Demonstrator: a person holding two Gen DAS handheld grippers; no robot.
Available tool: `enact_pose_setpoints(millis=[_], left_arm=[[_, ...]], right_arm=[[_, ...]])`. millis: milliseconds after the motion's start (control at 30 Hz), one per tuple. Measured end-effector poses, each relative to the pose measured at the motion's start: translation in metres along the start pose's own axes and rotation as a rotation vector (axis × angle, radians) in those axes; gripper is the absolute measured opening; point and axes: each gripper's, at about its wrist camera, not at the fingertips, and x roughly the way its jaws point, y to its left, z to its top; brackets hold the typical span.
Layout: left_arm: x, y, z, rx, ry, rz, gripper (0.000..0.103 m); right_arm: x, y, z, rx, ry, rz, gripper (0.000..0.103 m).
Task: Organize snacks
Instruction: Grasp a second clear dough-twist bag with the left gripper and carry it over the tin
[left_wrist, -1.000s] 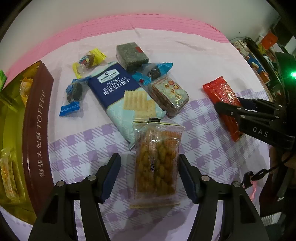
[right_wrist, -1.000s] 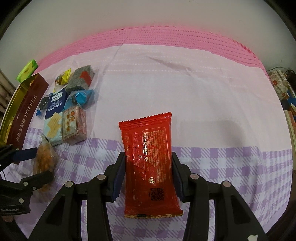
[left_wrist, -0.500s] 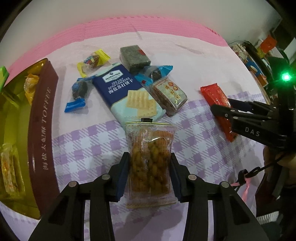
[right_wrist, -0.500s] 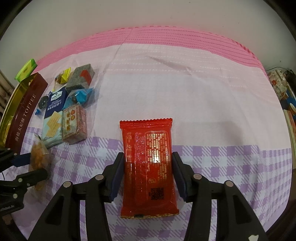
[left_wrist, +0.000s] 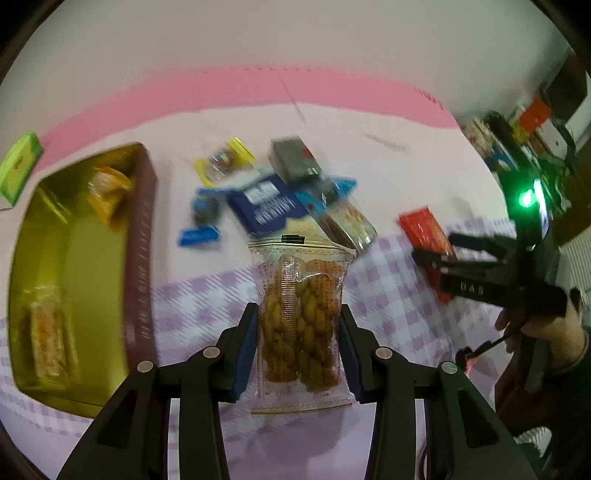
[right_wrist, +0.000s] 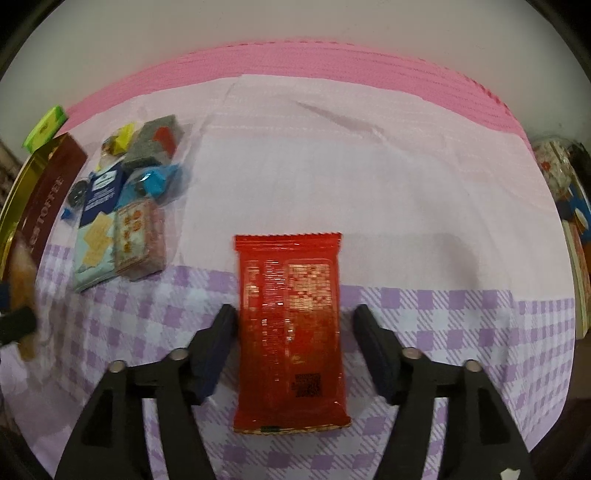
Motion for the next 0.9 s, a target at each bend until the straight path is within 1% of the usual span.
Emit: enact_pose_setpoints(millis=[67, 200, 267, 367, 533, 600, 667, 767, 800, 900], left_arm=[[-0.008, 0.008, 0.005, -0.02, -0.017, 0.009, 0.042], [-0.022, 0.038, 0.013, -0.077, -0.053, 0.058, 0.042], [-0.027, 0.051, 0.014, -0.099, -0.06, 0.079, 0.042], [-0.032, 0.077, 0.013, -0.141, -0.061, 0.125, 0.042], [-0.035, 0.109, 0.006, -0.18, -0.041, 0.185, 0.042], [-0.033, 0.118, 0.003, -0.184, -0.026, 0.204, 0.042], [-0.03, 0.126, 0.001, -0.188, -0.009, 0.221, 0.042], [-0.023, 0.137, -0.004, -0.186, 0.03, 0.255, 0.042], [-0.021, 0.139, -0.004, -0.186, 0.038, 0.264, 0.042], [-0.014, 0.143, -0.009, -0.182, 0.066, 0.281, 0.042]], right_arm=[[0.001, -0.001, 0.001, -0.002, 0.003, 0.0, 0.072], [0.001, -0.003, 0.003, 0.001, 0.011, -0.002, 0.072], [0.002, -0.004, 0.004, 0.012, 0.021, -0.009, 0.075], [0.006, -0.008, 0.008, 0.025, 0.041, -0.012, 0.079], [0.007, -0.011, 0.012, 0.047, 0.045, -0.017, 0.079], [0.006, -0.01, 0.011, 0.051, 0.041, -0.018, 0.076], [0.004, -0.007, 0.009, 0.046, 0.035, -0.016, 0.068], [0.001, -0.001, 0.007, 0.045, 0.031, -0.013, 0.061], [0.0, 0.001, 0.005, 0.046, 0.03, -0.013, 0.06], [-0.002, 0.005, 0.004, 0.042, 0.029, -0.012, 0.052]])
